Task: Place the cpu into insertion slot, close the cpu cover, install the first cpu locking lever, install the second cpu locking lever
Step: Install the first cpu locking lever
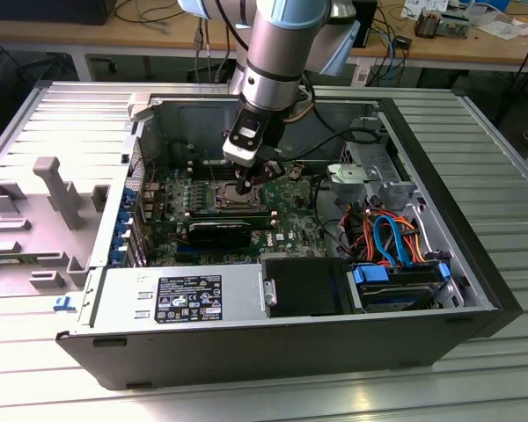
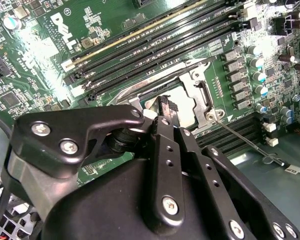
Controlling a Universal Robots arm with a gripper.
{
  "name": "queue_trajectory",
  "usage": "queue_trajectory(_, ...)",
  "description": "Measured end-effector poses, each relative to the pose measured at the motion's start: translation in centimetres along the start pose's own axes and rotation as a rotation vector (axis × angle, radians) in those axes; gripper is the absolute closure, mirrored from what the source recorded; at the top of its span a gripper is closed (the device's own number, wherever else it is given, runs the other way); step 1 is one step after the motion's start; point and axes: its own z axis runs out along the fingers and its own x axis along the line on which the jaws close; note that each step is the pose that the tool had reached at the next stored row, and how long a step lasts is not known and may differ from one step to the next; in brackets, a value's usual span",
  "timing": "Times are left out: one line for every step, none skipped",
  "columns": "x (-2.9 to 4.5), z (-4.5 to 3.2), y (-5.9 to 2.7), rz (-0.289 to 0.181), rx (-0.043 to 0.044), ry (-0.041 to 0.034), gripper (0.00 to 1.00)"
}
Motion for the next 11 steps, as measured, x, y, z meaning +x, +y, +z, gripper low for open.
queue_trajectory(0.00,0.00,0.00,-0.002,0.0001,-0.0002,0.89)
queue_trajectory(0.00,0.00,0.00,-0.003,0.0002,-0.0004,0.89)
queue_trajectory(0.00,0.00,0.00,-0.004,0.0002,-0.0006,0.89)
queue_trajectory(0.00,0.00,0.00,-0.006,0.0003,-0.0010,0.89)
queue_trajectory(0.00,0.00,0.00,-0.007,0.0004,-0.0011,0.89)
queue_trajectory(0.00,0.01,0.00,-0.008,0.0003,-0.0012,0.89)
queue_trajectory(0.00,0.01,0.00,-0.009,0.0004,-0.0013,0.89)
queue_trajectory(0.00,0.00,0.00,-0.010,0.0005,-0.0014,0.89)
queue_trajectory(0.00,0.00,0.00,-0.010,0.0005,-0.0016,0.89)
queue_trajectory(0.00,0.01,0.00,-0.011,0.0006,-0.0017,0.89)
queue_trajectory(0.00,0.01,0.00,-0.012,0.0007,-0.0018,0.89)
